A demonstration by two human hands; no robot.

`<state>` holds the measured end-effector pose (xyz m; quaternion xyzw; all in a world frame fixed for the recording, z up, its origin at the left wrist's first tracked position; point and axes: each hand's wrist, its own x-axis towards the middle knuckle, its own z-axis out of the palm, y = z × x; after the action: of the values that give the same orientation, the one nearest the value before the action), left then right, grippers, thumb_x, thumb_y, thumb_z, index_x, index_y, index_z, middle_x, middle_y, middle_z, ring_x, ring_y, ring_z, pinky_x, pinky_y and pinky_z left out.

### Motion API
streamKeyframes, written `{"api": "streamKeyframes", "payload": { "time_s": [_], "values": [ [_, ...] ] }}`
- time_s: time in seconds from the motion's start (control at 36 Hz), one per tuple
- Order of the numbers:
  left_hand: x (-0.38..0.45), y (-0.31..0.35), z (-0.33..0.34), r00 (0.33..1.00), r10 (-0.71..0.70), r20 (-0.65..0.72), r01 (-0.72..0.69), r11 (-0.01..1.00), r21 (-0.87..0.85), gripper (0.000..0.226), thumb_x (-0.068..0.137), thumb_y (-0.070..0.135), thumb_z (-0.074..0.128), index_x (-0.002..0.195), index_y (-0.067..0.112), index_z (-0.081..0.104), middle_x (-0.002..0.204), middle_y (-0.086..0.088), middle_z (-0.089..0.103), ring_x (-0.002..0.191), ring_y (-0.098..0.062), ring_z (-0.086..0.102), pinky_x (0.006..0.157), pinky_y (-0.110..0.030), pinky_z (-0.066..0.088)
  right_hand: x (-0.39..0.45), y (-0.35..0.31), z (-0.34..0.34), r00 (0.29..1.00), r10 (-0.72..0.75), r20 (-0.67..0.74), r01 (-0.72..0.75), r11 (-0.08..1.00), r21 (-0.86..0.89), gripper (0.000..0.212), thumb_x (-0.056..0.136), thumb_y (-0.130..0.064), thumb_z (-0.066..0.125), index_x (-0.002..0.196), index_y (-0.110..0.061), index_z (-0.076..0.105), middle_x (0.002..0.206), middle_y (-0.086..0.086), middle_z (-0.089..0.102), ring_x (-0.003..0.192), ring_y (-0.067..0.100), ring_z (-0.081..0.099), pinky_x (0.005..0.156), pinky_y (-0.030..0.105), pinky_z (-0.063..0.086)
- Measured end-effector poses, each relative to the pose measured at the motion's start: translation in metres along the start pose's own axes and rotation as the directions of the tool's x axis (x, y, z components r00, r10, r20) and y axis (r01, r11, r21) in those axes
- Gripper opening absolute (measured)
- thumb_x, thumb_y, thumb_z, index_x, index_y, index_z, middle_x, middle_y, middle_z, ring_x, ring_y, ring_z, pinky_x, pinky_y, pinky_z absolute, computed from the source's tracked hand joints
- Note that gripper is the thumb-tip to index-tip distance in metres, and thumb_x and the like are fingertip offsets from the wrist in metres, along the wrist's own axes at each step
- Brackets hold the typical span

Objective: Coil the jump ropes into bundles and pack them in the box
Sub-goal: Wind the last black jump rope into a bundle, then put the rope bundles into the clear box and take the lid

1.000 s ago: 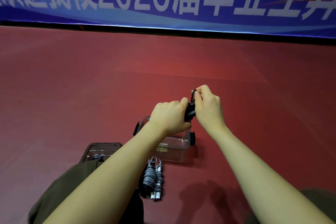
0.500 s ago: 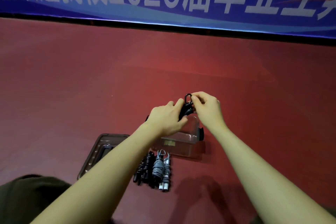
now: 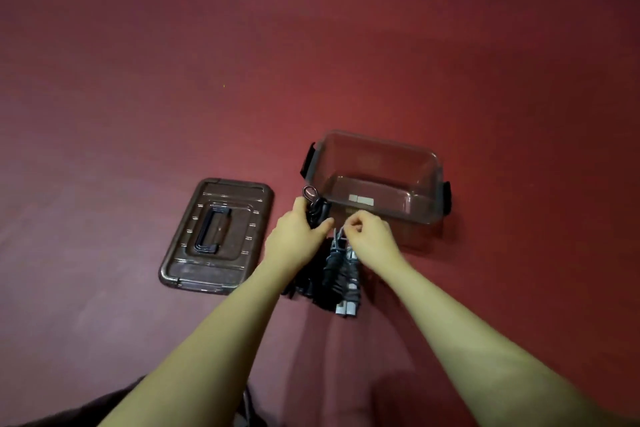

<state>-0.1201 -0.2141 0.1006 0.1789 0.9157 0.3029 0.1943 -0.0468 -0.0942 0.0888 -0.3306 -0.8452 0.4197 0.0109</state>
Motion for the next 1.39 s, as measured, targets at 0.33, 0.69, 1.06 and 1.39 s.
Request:
{"api": "streamKeyframes", "payload": {
  "time_s": [0.33, 0.69, 1.06, 1.39],
  "values": [
    [0.018, -0.04, 0.029, 0.984, -0.176, -0.041, 0.174, 0.984, -0.039, 0.047, 0.085, 0.055, 0.056, 0.113, 0.018, 0.046, 0.109, -0.006, 0.065, 0.102, -0.03, 0.06, 0.084, -0.041, 0.05, 0.024, 0.037, 0.078, 0.916, 0.32, 0.242, -0.267, 0.937, -0.226, 0.057, 0.084, -0.025, 0.059, 0.131, -0.006, 0.034, 0.137, 0.02, 0.034, 0.124, 0.038, 0.044, 0.101, 0.04, 0.041],
    [0.0, -0.028, 0.008, 0.987, -0.102, -0.124, 0.109, 0.993, 0.052, 0.046, 0.089, 0.052, 0.053, 0.112, 0.014, 0.043, 0.109, -0.009, 0.063, 0.103, -0.031, 0.058, 0.076, -0.038, 0.044, -0.008, 0.013, 0.044, 0.986, 0.144, 0.081, -0.132, 0.981, -0.143, 0.049, 0.068, -0.03, 0.069, 0.107, -0.02, 0.041, 0.114, 0.004, 0.043, 0.108, 0.029, 0.05, 0.082, 0.037, 0.046],
    [-0.005, 0.032, -0.028, 0.944, 0.18, -0.275, -0.128, 0.972, 0.197, 0.046, 0.091, 0.054, 0.048, 0.11, 0.013, 0.041, 0.098, -0.006, 0.063, 0.088, -0.03, 0.061, 0.065, -0.036, 0.044, -0.021, -0.036, -0.033, 0.971, -0.182, -0.156, 0.158, 0.975, -0.154, 0.049, 0.072, -0.025, 0.068, 0.113, -0.019, 0.041, 0.11, -0.001, 0.039, 0.103, 0.026, 0.049, 0.071, 0.034, 0.039],
    [0.116, 0.079, -0.008, 0.978, 0.175, -0.116, -0.156, 0.975, 0.156, 0.046, 0.091, 0.056, 0.048, 0.108, 0.014, 0.039, 0.099, -0.008, 0.063, 0.091, -0.03, 0.058, 0.066, -0.035, 0.043, 0.092, -0.019, -0.063, 0.959, -0.071, -0.275, 0.095, 0.993, 0.076, 0.044, 0.077, -0.015, 0.067, 0.114, -0.016, 0.043, 0.109, -0.002, 0.038, 0.089, 0.017, 0.046, 0.071, 0.028, 0.034]
  ]
}}
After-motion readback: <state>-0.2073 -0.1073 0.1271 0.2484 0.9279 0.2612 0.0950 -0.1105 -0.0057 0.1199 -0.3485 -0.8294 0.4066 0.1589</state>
